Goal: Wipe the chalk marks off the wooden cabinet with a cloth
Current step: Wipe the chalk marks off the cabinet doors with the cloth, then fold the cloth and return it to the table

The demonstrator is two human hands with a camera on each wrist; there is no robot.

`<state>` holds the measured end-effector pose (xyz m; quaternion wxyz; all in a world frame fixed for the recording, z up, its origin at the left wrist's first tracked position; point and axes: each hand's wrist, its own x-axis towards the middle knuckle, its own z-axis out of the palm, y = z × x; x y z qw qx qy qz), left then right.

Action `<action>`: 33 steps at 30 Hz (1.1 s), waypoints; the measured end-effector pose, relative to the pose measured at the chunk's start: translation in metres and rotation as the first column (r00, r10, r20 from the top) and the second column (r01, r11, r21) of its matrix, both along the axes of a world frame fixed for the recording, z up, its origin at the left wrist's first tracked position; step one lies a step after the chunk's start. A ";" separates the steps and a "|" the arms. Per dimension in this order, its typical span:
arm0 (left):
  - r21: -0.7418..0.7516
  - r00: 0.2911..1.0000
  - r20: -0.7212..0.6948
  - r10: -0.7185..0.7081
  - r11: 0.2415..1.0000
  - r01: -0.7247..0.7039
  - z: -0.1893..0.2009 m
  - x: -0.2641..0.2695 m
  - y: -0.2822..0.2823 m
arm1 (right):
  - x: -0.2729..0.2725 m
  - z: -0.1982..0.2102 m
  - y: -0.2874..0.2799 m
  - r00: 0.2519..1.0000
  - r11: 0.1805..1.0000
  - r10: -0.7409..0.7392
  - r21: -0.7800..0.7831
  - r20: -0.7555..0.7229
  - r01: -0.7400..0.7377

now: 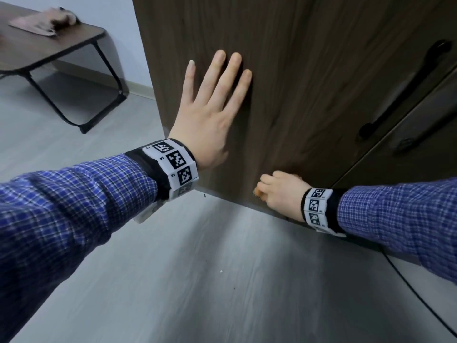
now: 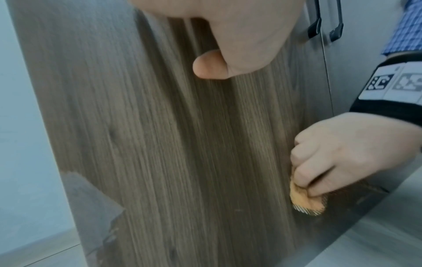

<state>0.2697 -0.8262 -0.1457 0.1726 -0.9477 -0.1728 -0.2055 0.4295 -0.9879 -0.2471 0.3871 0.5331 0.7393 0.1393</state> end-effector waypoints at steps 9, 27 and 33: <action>-0.042 0.988 -0.149 0.039 0.998 -0.046 0.022 -0.012 -0.006 | 0.026 0.108 -0.071 0.989 0.989 -0.148 -0.010 0.026 0.148; -0.973 0.939 -0.093 0.332 0.168 -0.156 0.015 -0.126 0.061 | -0.148 0.133 0.134 0.030 0.790 -0.143 -0.096 -0.989 0.606; -0.967 0.837 -0.204 0.507 -0.236 -0.093 0.089 -0.183 0.088 | -0.189 0.192 0.168 -0.681 0.574 -0.201 -0.648 -0.704 0.500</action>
